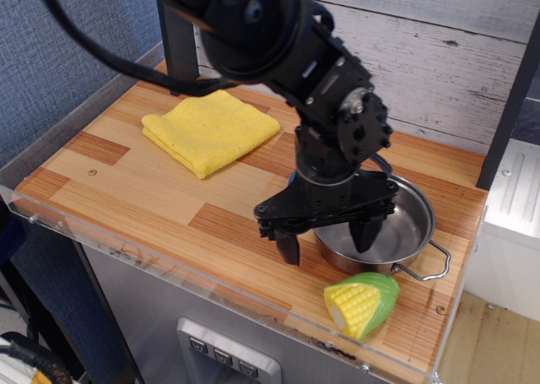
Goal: Move the pot and put it on the towel.
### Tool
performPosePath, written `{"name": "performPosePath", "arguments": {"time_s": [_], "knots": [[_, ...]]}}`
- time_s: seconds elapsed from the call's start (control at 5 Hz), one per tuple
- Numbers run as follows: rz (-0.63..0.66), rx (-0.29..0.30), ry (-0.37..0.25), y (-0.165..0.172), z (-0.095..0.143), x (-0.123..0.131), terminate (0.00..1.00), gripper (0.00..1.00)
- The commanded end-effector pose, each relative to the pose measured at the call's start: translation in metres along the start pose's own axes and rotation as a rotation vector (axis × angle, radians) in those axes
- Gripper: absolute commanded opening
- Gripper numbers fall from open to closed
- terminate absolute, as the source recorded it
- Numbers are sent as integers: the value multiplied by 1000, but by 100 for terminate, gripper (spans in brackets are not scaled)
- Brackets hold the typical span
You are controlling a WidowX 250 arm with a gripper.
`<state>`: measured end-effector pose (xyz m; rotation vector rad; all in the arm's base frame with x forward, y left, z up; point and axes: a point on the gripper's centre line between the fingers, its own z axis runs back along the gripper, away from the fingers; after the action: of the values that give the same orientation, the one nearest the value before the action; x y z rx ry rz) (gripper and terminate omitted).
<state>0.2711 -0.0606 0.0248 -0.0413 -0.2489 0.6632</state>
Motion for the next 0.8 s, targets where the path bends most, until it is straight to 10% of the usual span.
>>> {"name": "performPosePath", "arguments": {"time_s": [0.0,0.6], "knots": [[-2,-12,-27,-5,3,12,0,0],[-51,-12,-32,1,8,15,0,0]]}}
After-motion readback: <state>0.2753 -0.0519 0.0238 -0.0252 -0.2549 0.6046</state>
